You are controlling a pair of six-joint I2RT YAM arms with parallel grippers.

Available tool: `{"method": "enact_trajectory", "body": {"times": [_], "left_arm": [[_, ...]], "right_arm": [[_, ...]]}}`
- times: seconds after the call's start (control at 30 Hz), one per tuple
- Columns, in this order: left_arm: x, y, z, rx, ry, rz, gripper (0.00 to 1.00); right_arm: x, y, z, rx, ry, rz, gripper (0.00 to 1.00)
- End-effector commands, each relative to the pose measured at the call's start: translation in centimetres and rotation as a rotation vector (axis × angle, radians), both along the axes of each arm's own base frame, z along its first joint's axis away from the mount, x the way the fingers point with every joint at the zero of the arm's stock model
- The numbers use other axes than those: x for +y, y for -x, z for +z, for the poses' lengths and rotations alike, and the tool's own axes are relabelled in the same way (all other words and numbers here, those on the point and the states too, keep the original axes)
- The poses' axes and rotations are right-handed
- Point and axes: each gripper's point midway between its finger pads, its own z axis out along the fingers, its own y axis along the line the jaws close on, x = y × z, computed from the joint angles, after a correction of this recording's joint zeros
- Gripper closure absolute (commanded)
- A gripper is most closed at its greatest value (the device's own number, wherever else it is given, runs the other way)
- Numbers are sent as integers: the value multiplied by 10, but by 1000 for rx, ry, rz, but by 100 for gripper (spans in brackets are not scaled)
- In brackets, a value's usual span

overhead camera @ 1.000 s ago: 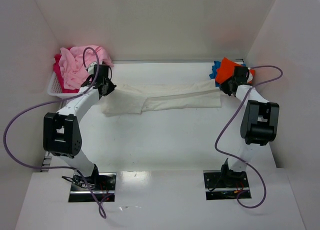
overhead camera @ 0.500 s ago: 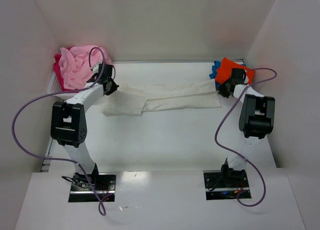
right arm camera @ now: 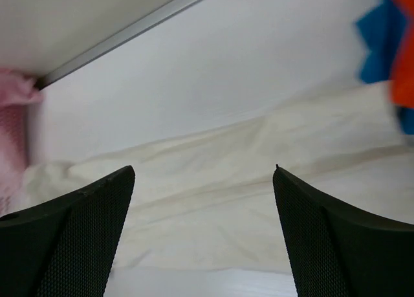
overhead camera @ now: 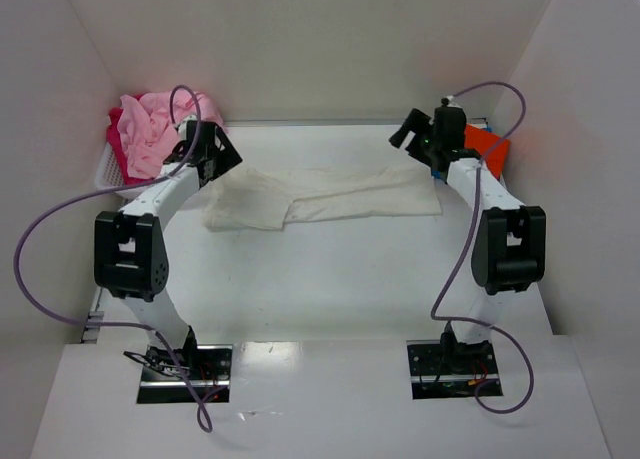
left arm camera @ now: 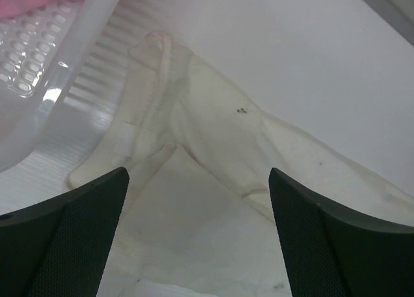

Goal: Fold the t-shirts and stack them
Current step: Fold the other side of the tshirt into a rectangle

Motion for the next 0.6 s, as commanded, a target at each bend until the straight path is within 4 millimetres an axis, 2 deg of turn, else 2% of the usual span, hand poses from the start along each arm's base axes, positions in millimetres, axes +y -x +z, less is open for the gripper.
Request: {"method": "enact_trajectory", "body": {"times": [0.0,0.03,0.07,0.1,0.13,0.23,0.33,0.47,0.57], "left_arm": [[-12,8,76,-187,17,-114,4],[-15,13,83,-201,22,-135,4],[-17,28,80,-194,33,-149,4],[-16,36,76,-186,26,-156,5],[-18,42,72,-176,31,-164,5],[-21,59,49,-121,28,-211,7],[-28,64,31,-68,49,-252,9],[-32,60,14,-32,107,-284,11],[-30,59,1,-13,163,-284,13]], "right_arm": [[73,15,55,-139,-58,206,7],[88,20,51,-129,-77,227,8],[110,28,44,-113,-101,260,9],[136,40,37,-99,-117,304,10],[139,39,33,-91,-132,301,10],[196,66,-1,-6,-206,411,13],[234,86,-28,67,-231,495,16],[269,97,-45,118,-295,568,20],[294,105,-52,127,-275,613,21]]}}
